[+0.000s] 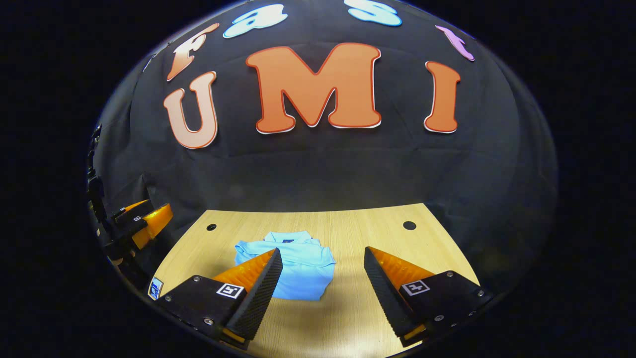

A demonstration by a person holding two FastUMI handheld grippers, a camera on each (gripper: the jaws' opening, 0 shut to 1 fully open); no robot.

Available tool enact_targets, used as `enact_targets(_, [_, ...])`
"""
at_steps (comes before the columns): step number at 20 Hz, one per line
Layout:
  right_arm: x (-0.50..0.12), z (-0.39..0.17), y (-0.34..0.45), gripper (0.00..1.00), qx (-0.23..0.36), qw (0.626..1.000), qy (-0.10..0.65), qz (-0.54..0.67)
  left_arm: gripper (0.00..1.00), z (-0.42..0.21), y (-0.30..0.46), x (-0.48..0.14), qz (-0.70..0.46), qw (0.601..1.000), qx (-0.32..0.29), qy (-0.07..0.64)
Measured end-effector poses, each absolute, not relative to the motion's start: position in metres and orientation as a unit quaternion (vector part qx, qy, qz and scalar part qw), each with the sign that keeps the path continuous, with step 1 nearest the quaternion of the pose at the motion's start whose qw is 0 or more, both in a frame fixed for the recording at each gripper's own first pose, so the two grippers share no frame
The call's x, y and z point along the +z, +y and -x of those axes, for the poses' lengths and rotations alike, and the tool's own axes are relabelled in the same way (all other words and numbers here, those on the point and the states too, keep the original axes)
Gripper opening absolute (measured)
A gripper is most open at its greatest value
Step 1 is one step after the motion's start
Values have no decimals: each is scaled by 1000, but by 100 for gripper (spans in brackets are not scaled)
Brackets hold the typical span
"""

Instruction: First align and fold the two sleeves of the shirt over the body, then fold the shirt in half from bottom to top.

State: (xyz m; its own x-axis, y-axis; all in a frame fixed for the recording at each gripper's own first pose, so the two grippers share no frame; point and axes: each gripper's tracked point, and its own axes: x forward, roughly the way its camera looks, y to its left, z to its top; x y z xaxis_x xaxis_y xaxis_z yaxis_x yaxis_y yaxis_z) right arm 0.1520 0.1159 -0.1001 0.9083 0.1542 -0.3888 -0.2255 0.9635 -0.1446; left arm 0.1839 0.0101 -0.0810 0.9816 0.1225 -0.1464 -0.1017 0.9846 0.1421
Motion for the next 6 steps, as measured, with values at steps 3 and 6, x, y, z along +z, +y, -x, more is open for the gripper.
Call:
enact_targets(3, [-91,-137,119,99,106,977,169,81,100,-163,12,-73,-74,994,50,68])
enact_targets(6, [-83,-123,125,99,108,980,147,77,100,-151,17,-63,-60,995,50,63])
